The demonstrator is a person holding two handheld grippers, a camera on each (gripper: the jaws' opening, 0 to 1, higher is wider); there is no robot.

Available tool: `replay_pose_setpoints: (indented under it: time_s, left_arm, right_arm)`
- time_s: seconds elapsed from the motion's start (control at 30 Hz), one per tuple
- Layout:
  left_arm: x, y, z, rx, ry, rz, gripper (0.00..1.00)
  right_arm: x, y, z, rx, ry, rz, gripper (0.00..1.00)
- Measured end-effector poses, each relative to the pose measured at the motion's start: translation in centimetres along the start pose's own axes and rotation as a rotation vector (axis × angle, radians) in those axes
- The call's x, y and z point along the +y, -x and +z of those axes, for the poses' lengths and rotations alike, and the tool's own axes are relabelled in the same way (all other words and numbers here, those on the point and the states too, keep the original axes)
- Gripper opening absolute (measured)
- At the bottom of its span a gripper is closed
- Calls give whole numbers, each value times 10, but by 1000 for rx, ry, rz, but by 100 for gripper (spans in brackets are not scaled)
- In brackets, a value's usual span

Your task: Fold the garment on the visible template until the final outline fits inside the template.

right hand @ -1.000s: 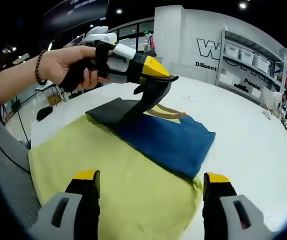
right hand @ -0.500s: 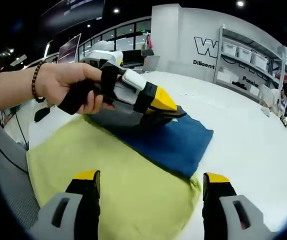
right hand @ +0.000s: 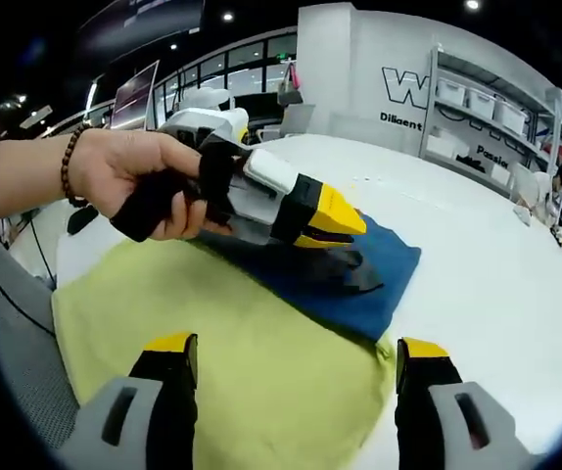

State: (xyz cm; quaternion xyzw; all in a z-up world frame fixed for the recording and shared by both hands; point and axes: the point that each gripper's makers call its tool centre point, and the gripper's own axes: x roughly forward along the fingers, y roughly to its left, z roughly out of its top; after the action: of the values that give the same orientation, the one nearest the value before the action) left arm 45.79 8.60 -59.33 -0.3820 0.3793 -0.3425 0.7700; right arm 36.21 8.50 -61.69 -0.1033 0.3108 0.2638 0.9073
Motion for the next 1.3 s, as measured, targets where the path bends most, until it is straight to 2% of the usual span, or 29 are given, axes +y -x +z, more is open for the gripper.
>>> replay_pose_setpoints:
  time_s: [0.03, 0.07, 0.17, 0.3, 0.33, 0.47, 0.57, 0.6, 0.7, 0.73, 0.8, 0.87, 0.9, 1.17, 1.3]
  left_arm:
    - [-4, 0, 4, -32, -25, -12, 28]
    - [-5, 2, 4, -33, -14, -20, 29]
    - [-7, 9, 8, -35, -7, -28, 17]
    - [4, 26, 15, -57, -108, 19, 22]
    - [6, 29, 15, -57, -125, 28, 21]
    - [11, 34, 16, -53, -161, 45, 22]
    - [17, 42, 17, -51, -219, 72, 23]
    - [18, 43, 17, -46, -237, 78, 24]
    - [20, 46, 17, -36, -280, 89, 25]
    - [20, 50, 13, 0, -398, 95, 26]
    - [23, 51, 8, 49, -499, 117, 23]
    - [25, 51, 6, 75, -553, 129, 24]
    - [25, 51, 7, 76, -593, 132, 25]
    - [32, 47, 7, 142, -766, 167, 26]
    - [37, 46, 6, 177, -870, 190, 27]
  right_arm:
    - [1, 0, -1, 3, 1, 2, 82]
    - [1, 0, -1, 4, 1, 2, 82]
    - [-1, 1, -1, 6, 5, -3, 81]
    - [-15, 5, 9, -29, -24, -33, 78]
    - [-20, 7, 16, -62, -22, -54, 76]
    - [-25, 9, 23, -88, 5, -75, 77]
    - [-33, 11, 27, -75, 31, -86, 77]
    - [-33, 9, 33, -102, -19, -62, 77]
    - [-40, 8, 37, -97, -4, -79, 77]
    - [-45, 4, 44, -106, 0, -79, 76]
    - [-48, 3, 52, -139, -3, -84, 72]
    - [-51, 2, 56, -144, 4, -86, 75]
    - [-60, -1, 56, -131, -10, -119, 77]
    - [-71, -24, 61, -116, 11, -79, 58]
    - [-73, -35, 55, -85, 4, -58, 54]
